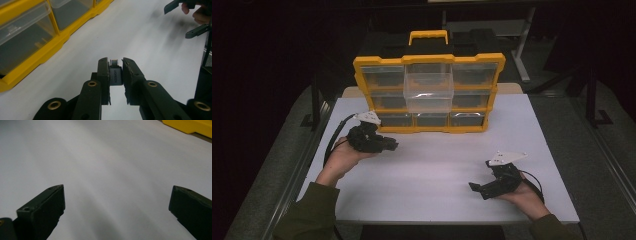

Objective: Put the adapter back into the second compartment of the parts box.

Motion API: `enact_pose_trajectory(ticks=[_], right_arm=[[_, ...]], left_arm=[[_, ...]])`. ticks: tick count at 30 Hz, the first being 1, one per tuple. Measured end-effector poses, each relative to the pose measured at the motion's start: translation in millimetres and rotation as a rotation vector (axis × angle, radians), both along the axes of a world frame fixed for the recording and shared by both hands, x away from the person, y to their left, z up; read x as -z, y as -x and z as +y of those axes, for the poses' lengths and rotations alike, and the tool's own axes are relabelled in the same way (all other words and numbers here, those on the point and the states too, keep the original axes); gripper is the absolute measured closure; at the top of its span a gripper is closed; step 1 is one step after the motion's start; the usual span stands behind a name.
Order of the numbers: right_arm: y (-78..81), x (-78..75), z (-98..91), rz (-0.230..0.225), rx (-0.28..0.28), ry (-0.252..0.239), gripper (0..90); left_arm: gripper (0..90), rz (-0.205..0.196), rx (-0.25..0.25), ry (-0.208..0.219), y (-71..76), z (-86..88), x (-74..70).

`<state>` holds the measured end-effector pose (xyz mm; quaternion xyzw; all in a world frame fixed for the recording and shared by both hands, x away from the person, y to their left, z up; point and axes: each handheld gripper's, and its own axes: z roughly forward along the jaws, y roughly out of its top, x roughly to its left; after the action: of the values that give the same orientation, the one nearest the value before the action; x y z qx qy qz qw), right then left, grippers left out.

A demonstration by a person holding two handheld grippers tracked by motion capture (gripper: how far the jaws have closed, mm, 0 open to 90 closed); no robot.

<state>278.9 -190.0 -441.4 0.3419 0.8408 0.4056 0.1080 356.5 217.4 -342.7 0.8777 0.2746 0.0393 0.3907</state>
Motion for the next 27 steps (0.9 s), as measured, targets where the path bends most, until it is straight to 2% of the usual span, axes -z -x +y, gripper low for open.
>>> enact_pose_trajectory(ticks=[12,21,27], right_arm=[[-0.2,0.0,0.0,-0.001,0.001,-0.001,0.1],[-0.4,0.0,0.3,0.001,0.002,-0.003,0.1],[-0.4,-0.1,0.0,0.001,0.005,-0.004,0.2]], left_arm=[[76.7,-0.015,0.03,-0.002,-2.6,-1.5,-26.8],[76.7,-0.032,0.023,-0.014,-4.4,-2.3,-48.5],[76.7,-0.032,0.04,0.004,-5.8,-2.3,-62.3]])
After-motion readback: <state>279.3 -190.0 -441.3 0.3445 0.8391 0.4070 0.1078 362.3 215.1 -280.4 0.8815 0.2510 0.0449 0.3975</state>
